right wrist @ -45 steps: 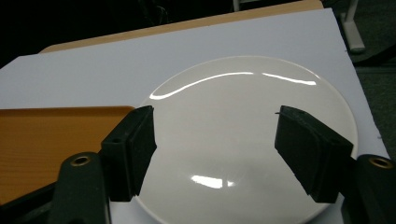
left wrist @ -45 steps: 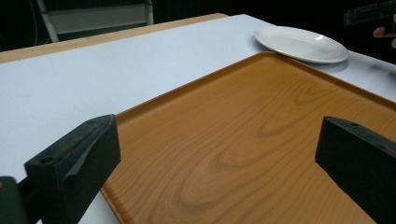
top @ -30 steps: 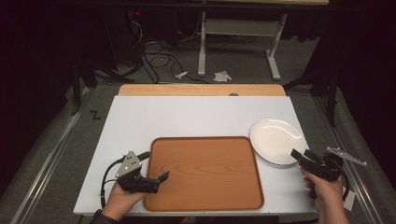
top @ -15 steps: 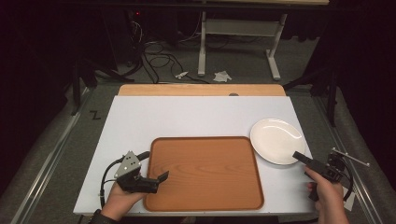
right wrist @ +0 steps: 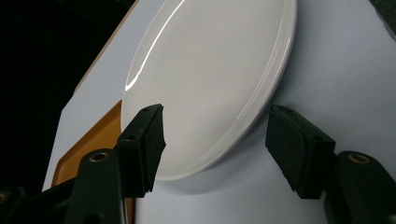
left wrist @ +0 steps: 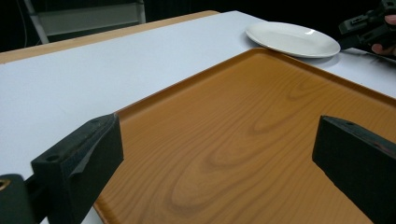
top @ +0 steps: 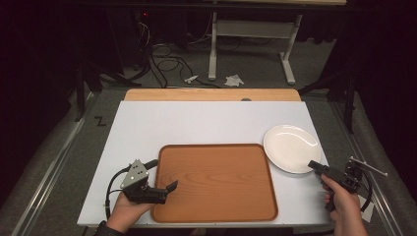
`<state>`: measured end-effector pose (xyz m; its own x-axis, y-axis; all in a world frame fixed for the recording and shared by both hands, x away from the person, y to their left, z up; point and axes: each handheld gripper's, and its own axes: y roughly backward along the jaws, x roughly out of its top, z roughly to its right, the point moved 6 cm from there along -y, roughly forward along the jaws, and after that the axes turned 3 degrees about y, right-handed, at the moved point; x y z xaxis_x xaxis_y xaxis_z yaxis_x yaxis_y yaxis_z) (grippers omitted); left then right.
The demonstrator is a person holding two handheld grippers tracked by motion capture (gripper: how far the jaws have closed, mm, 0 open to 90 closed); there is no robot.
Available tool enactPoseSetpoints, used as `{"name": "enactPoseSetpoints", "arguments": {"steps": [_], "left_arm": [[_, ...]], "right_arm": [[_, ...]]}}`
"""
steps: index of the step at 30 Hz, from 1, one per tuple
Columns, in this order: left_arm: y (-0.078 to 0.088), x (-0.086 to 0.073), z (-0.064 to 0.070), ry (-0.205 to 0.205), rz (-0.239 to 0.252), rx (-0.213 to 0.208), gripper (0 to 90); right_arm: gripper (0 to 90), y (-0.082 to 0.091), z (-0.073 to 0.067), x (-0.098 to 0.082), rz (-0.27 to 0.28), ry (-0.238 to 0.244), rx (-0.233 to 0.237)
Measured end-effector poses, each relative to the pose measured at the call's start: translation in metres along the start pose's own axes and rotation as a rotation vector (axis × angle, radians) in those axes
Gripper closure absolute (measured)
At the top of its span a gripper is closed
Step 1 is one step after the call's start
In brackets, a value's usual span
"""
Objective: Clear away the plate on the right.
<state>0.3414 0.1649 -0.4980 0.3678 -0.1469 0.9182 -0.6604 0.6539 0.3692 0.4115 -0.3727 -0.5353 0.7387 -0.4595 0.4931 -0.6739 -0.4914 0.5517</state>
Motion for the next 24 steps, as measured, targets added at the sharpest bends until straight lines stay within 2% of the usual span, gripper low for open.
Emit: {"name": "enactPoseSetpoints", "arguments": {"steps": [7,15,24], "left_arm": [[-0.001,-0.001,0.0,0.001,-0.004,0.002,2.5],[-0.002,-0.001,0.002,-0.004,-0.009,-0.007,2.6],[-0.002,-0.001,0.002,-0.004,-0.006,-0.009,2.6]], "right_arm": [[41.4,-0.005,0.004,0.001,-0.02,0.007,-0.021],[47.0,-0.008,0.004,0.001,-0.034,0.011,-0.013],[43.9,-0.011,0.005,0.006,-0.009,-0.034,-0.012]]}}
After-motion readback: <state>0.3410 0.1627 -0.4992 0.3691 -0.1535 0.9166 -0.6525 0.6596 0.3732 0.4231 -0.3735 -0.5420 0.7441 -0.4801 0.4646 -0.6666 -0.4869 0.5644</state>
